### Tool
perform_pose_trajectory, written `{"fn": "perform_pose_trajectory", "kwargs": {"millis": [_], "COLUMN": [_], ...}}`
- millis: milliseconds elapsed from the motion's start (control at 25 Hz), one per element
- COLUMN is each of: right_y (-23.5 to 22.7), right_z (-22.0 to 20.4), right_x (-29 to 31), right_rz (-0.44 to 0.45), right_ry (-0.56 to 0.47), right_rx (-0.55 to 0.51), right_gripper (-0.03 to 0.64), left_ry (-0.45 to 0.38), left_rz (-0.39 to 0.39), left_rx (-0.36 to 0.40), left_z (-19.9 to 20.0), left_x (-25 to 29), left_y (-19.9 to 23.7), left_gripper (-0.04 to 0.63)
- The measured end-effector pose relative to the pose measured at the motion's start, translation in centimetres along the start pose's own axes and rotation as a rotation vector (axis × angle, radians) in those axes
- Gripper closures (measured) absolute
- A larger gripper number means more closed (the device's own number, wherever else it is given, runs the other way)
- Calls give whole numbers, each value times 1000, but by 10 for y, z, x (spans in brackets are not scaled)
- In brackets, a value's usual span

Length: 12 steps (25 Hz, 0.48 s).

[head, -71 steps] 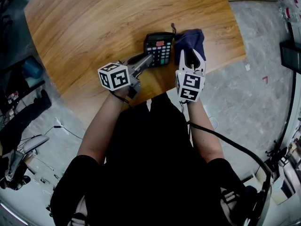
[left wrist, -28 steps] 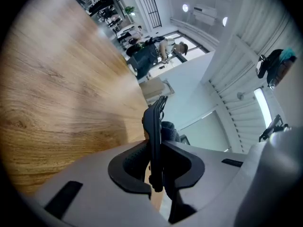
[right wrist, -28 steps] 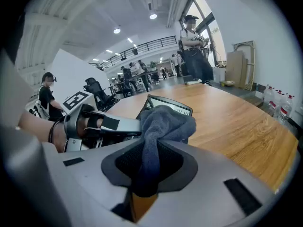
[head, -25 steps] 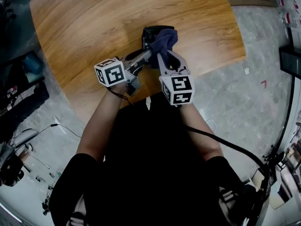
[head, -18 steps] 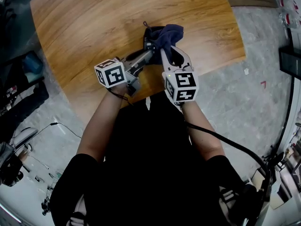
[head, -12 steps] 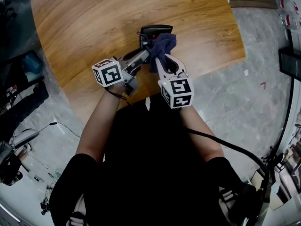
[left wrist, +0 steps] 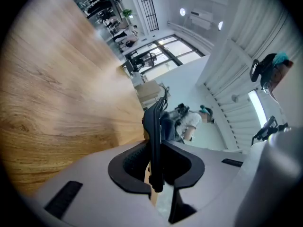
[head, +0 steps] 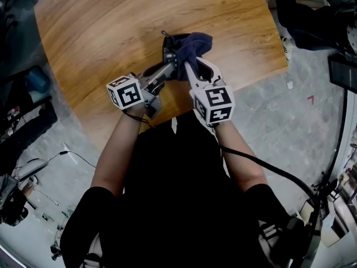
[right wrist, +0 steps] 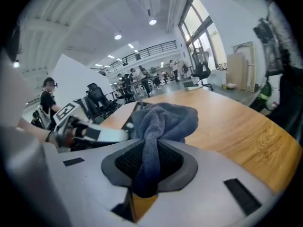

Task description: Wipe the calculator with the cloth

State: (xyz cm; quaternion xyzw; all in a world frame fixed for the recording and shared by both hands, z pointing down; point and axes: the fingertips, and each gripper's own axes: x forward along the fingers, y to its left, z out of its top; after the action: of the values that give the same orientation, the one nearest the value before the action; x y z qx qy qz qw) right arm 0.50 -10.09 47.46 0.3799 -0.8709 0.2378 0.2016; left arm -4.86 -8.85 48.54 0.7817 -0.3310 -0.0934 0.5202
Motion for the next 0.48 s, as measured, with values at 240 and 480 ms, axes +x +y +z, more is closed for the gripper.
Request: {"fn": "perform_pose_trajectory", "kwargs": {"millis": [240, 480], "right_y": [37, -4], "right_z": [-39, -68], "right_x": [-11, -21], "right_rz": [88, 35], "right_ry": [29, -20], "right_rx": [-4, -143], "right_gripper": [545, 545], "left_ry": [-87, -125], "left_rz": [22, -55], "left_rx": [-21, -64], "left_z": [33, 57], "left_x": [-10, -18], "left_y": [9, -11], "left_gripper": [522, 522]}}
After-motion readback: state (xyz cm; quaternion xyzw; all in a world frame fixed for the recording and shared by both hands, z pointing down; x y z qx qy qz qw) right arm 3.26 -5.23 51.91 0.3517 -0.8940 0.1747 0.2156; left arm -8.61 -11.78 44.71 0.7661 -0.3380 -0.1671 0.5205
